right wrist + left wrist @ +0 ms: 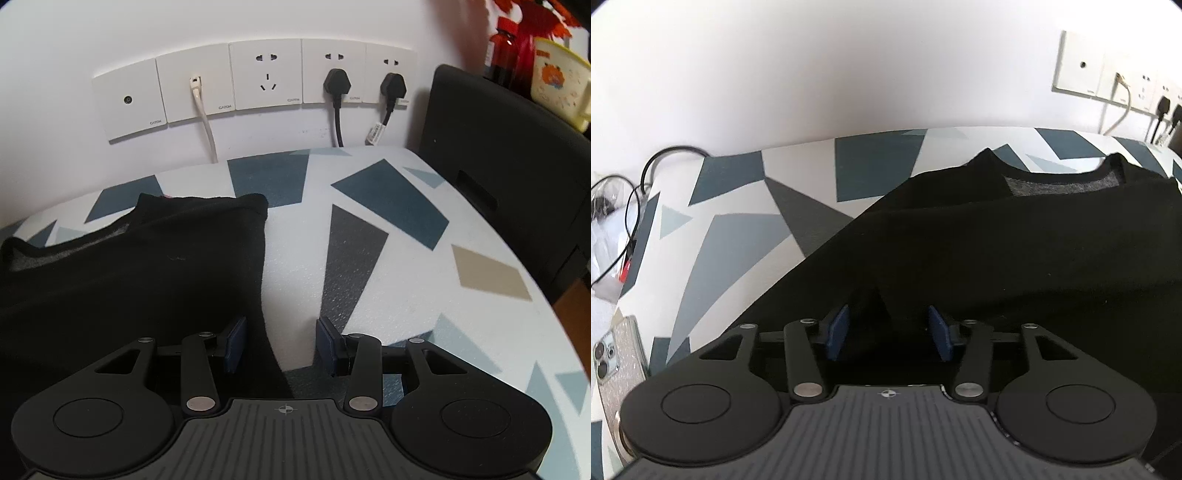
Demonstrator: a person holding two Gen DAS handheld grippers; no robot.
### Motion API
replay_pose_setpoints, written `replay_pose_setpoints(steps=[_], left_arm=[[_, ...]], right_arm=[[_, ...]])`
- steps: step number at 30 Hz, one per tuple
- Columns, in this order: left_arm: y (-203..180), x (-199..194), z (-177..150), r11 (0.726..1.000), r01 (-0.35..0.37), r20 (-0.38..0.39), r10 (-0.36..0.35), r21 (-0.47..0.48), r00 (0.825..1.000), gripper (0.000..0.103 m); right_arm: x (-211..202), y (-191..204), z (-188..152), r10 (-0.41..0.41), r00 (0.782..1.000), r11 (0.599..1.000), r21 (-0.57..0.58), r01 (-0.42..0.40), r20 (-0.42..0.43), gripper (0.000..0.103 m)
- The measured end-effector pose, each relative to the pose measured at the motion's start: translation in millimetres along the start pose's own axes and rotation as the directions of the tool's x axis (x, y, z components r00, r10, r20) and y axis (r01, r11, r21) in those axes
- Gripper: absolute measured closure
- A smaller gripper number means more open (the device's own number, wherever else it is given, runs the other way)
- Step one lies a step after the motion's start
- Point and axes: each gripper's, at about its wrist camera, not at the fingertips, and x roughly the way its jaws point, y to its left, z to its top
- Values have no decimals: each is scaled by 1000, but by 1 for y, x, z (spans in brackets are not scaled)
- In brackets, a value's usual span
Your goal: Fold clothes
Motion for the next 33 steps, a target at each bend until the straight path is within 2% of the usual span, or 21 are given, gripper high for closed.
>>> replay_pose_setpoints(steps=[1,2,4,6,9,15,20,23,26,29,31,32,33], left_arm=[[1,-4,0,1000,-4,0,4,-27,1000,47],[3,-9,-1,999,-6,4,6,-50,1000,42],[6,-26,-9,996,14,28,-12,-88,1000,33],[9,-44,-20,992,41,50,-35,-119,998,29],[17,-69,-50,990,52,56,-45,-132,997,28],[47,-110,-116,987,-71,25,75,-143,997,26],[83,-133,-161,959,-174,-19,174,-223,985,19],[99,-133,-181,944,-215,-48,210,-252,977,18],[109,-129,-190,940,-228,-37,226,-255,973,16],[122,-125,-193,943,-194,3,202,-271,979,16],[132,-121,-192,947,-152,27,167,-283,986,22],[137,-121,-191,948,-119,44,138,-295,989,47],[140,-121,-189,948,-103,49,123,-301,991,95]], right_arm=[[-4,1,-1,8,1000,1000,21,-9,16,50],[-8,1,-1,17,999,999,43,-18,32,33],[-20,5,-4,39,996,995,92,-45,74,17],[-32,13,-10,59,994,991,112,-69,93,10],[-44,36,-21,98,994,992,71,-102,58,8],[-57,83,-46,138,990,989,-52,-139,-27,7],[-68,120,-57,139,989,982,-121,-145,-60,6],[-74,140,-61,146,987,977,-146,-155,-66,6],[-78,155,-61,149,986,974,-162,-160,-78,6],[-84,167,-63,153,985,970,-180,-165,-78,6],[-87,173,-64,153,985,968,-187,-165,-79,5],[-89,174,-64,153,985,968,-187,-165,-80,5],[-90,175,-65,152,985,969,-183,-165,-81,5]])
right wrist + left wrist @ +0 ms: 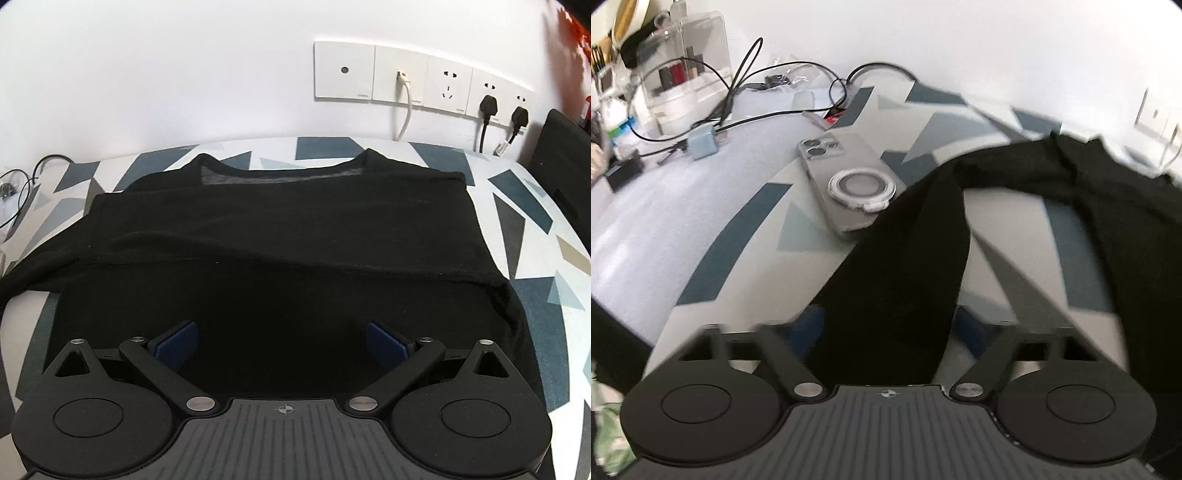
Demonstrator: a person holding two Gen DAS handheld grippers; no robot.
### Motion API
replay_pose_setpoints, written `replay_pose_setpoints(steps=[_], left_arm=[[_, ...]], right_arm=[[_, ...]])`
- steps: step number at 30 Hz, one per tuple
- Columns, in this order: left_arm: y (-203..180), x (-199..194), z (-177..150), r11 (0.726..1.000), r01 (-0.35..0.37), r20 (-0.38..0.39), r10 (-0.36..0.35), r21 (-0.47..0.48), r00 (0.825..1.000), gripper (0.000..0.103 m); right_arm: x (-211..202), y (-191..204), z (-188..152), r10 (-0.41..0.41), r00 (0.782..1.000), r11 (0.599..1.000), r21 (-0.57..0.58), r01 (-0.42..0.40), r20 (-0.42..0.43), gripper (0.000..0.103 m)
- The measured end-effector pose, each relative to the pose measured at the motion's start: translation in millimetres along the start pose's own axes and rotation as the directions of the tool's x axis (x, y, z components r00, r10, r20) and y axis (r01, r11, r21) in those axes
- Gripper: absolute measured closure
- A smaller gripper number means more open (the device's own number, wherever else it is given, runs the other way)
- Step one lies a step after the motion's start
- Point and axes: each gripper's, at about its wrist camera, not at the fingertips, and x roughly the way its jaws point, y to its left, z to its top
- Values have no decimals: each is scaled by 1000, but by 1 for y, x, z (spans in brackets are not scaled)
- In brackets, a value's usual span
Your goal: Fold clothes
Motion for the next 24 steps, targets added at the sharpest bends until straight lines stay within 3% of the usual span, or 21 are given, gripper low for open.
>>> replay_pose_setpoints(steps=[5,8,11,16,18,21,23,24], left_arm=[[3,-11,19,1000,20,23,-19,-19,1000,97],[5,-27,41,989,122,60,-117,-89,991,97],[-14,-30,66,974,218,75,-213,-64,974,97],[-72,-19,104,939,342,85,-344,30,935,97],[-97,-16,121,914,404,105,-405,31,908,97],[-147,-6,144,855,516,98,-518,40,850,97],[-197,6,147,828,552,55,-559,99,827,96],[-223,14,145,819,557,28,-565,135,825,96]], right_arm=[[-8,1,-1,3,1000,1000,21,-4,14,5],[-9,-5,0,-6,1000,1000,22,6,30,5],[-8,-20,7,-37,997,999,35,35,67,5],[-6,-66,17,-113,991,980,175,98,78,5],[-8,-89,15,-136,988,965,236,115,72,5],[-13,-118,8,-164,984,945,296,136,73,5],[-17,-133,3,-189,979,939,308,156,80,5],[-18,-139,0,-205,975,937,306,171,85,5]])
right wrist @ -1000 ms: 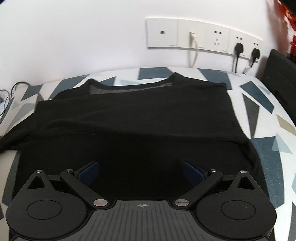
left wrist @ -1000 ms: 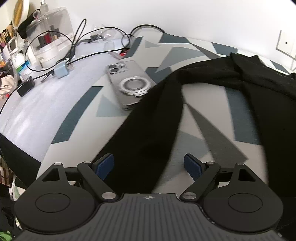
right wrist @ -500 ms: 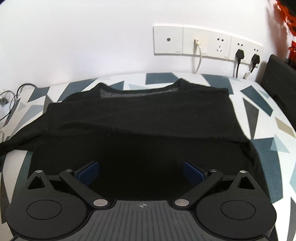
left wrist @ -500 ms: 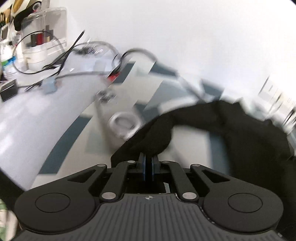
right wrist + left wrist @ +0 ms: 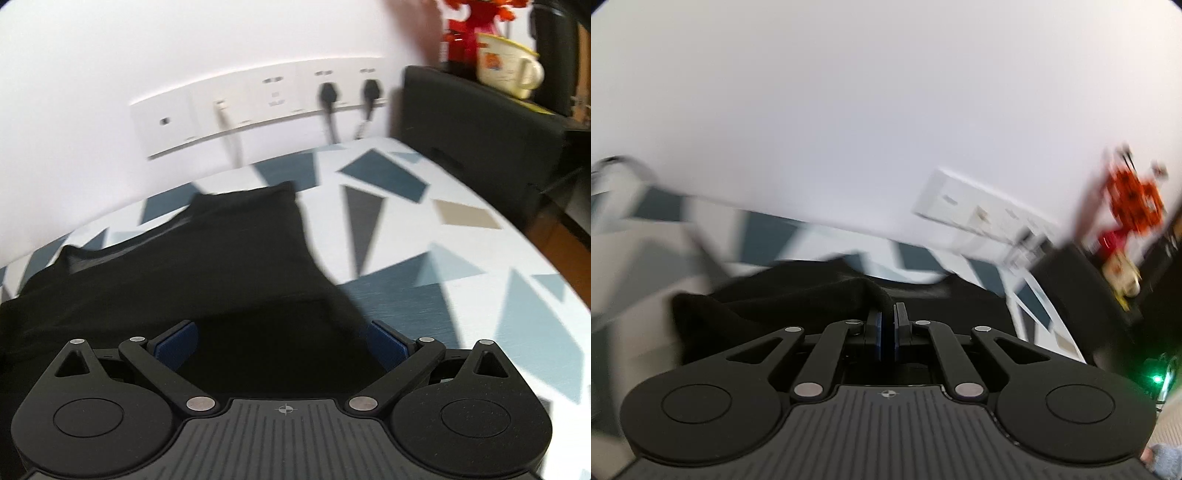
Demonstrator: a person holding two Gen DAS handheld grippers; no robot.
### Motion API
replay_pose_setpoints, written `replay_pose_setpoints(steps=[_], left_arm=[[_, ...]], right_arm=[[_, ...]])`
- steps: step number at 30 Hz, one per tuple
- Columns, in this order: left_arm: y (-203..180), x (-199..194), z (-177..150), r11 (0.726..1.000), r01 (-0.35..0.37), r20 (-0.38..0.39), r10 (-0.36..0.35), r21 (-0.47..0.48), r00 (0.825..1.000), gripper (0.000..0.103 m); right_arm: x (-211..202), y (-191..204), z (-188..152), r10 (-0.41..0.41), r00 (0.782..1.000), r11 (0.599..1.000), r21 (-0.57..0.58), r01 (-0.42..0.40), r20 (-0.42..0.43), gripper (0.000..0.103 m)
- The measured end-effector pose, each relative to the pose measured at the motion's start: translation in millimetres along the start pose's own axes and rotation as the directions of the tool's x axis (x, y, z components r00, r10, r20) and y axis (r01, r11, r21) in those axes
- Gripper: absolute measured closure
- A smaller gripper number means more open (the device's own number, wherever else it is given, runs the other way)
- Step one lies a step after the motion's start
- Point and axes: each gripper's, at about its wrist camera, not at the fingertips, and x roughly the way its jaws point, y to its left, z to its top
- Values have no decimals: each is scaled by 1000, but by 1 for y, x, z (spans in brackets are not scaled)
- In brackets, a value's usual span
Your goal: Fold clothes
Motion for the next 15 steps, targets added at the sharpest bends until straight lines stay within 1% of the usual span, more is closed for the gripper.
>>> replay_pose_setpoints(steps=[1,2,3,4,5,6,7,9,12,14,15], left_arm=[[-18,24,-4,999,2,-35,0,43,999,95],[-34,47,-9,996,11,-73,-4,85,997,92],[-45,66,-14,992,30,-113,-17,120,993,86],[-55,81,-19,988,50,-155,-27,149,988,81],[-64,93,-24,983,64,-196,-29,173,980,65],[-71,100,-27,979,71,-229,-25,192,973,47],[-75,99,-30,975,76,-241,-24,207,970,42],[-76,87,-33,966,86,-231,-28,243,973,33],[-66,58,-36,956,55,-187,0,288,982,30],[-48,38,-38,954,-5,-135,48,299,990,26],[-37,30,-40,951,-51,-110,89,306,990,25]], right_arm=[[0,-4,-1,-19,1000,1000,-10,19,10,5],[0,-9,-3,-37,999,999,-20,38,21,5],[0,-12,-4,-51,998,998,-31,52,27,5],[1,-13,-5,-59,998,997,-43,60,27,5],[2,-15,-6,-66,997,996,-55,68,28,5],[3,-16,-8,-68,997,996,-62,70,26,5],[2,-16,-9,-61,998,996,-62,62,21,5],[1,-13,-12,-40,999,997,-63,41,16,5],[-1,-2,-17,-8,1000,996,-92,9,10,5],[-2,10,-21,37,999,991,-129,-36,8,5],[-3,17,-22,65,998,987,-149,-64,6,5]])
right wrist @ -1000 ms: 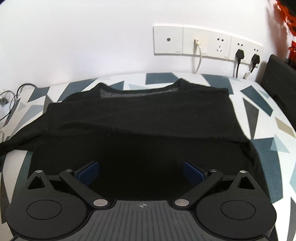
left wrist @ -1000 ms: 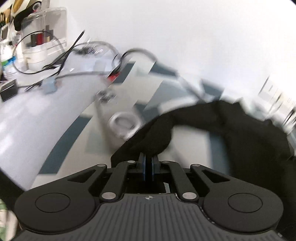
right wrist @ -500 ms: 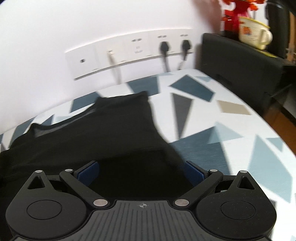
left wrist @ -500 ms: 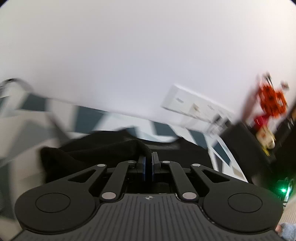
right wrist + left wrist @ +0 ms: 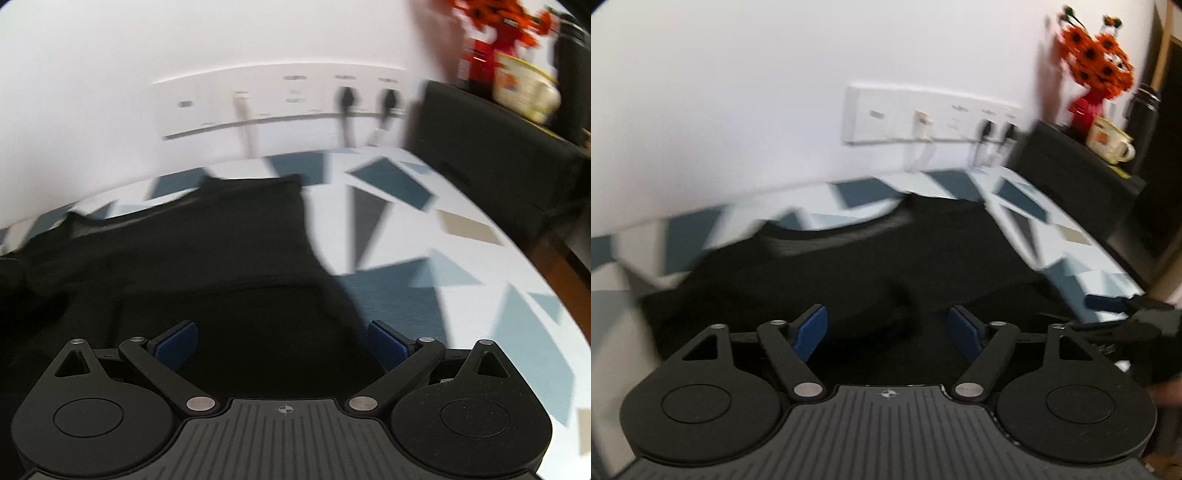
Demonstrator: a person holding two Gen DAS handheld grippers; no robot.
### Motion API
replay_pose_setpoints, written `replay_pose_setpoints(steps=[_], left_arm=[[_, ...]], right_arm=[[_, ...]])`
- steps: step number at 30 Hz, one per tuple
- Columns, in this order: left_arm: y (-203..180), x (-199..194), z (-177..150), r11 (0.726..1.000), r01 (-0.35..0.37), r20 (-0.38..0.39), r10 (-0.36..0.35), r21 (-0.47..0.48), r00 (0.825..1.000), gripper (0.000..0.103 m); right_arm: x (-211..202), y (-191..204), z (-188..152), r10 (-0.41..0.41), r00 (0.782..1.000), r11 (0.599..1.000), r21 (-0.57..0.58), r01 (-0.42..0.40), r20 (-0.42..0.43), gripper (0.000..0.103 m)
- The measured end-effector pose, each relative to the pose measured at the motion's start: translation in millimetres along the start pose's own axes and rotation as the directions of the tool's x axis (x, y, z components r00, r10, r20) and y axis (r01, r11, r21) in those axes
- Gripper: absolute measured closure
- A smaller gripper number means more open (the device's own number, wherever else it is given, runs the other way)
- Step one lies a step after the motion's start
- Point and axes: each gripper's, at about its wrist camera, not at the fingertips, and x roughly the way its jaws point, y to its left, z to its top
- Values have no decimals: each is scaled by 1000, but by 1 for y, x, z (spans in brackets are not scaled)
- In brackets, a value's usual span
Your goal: Fold clothes
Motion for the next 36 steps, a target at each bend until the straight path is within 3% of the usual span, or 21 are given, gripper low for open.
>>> replay_pose_setpoints(steps=[4,7,10,12,13,14,15,18,21,23,24,25,26,28,36], left_arm=[[42,-5,-26,981,-190,-46,189,-36,981,25],[64,5,-41,960,-264,-90,256,-97,963,26],[72,18,-49,941,-320,-111,308,-112,945,26],[73,28,-54,931,-349,-134,334,-109,933,25],[73,30,-56,928,-356,-132,342,-111,931,24],[74,30,-58,926,-359,-117,347,-115,931,24],[75,28,-60,924,-366,-106,355,-113,929,24],[82,22,-62,894,-438,-96,429,-97,898,25],[93,20,-61,894,-430,-100,419,-126,902,25],[93,20,-61,895,-431,-98,422,-111,901,25],[92,20,-61,895,-435,-96,426,-103,899,25],[90,21,-61,892,-442,-92,434,-93,896,25],[88,21,-61,890,-447,-90,440,-87,894,25],[86,22,-62,887,-454,-86,447,-81,890,25],[86,24,-63,886,-458,-77,453,-68,888,24]], right_arm=[[3,30,2,166,986,984,-67,-167,-11,13],[9,59,10,270,962,955,-118,-272,-33,18],[19,84,15,301,952,936,-170,-307,-62,19],[29,98,18,307,945,925,-200,-324,-112,41],[33,101,19,310,939,916,-218,-336,-148,80],[37,104,22,297,939,912,-241,-332,-172,98],[37,103,28,267,950,917,-263,-301,-160,101],[29,72,66,203,979,962,-187,-199,2,101],[27,26,103,93,988,996,-26,-90,123,100],[29,0,114,33,989,999,38,-39,146,96],[28,-10,117,20,988,998,61,-30,151,94],[27,-16,114,32,988,997,68,-43,148,85],[25,-21,111,47,988,996,73,-58,144,64],[21,-27,97,65,989,995,72,-75,136,47],[8,-24,38,129,990,992,-25,-127,66,49]])
